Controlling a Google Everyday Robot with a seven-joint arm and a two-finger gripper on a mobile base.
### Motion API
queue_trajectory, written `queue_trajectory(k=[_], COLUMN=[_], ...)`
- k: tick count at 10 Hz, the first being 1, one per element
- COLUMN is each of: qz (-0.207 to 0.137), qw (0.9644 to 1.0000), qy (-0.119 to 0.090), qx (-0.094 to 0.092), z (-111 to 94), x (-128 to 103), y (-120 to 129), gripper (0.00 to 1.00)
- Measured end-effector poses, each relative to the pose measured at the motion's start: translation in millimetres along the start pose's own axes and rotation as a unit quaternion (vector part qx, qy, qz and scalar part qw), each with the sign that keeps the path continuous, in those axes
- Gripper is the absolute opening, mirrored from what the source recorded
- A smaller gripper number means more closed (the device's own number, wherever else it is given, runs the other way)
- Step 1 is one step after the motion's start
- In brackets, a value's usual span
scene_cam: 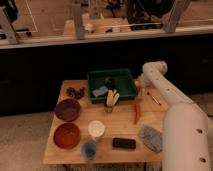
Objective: Place apple in plastic cup
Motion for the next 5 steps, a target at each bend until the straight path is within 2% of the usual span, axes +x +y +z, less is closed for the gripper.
queue_trajectory(k=[4, 5], qz=[0.014, 0.017], qw=[0.9999, 0.9998], qy=[0.001, 0.001], qx=[0.007, 0.009], z=[15, 16], x=[-3, -3], y=[-4, -5], gripper=[0.78, 0.72])
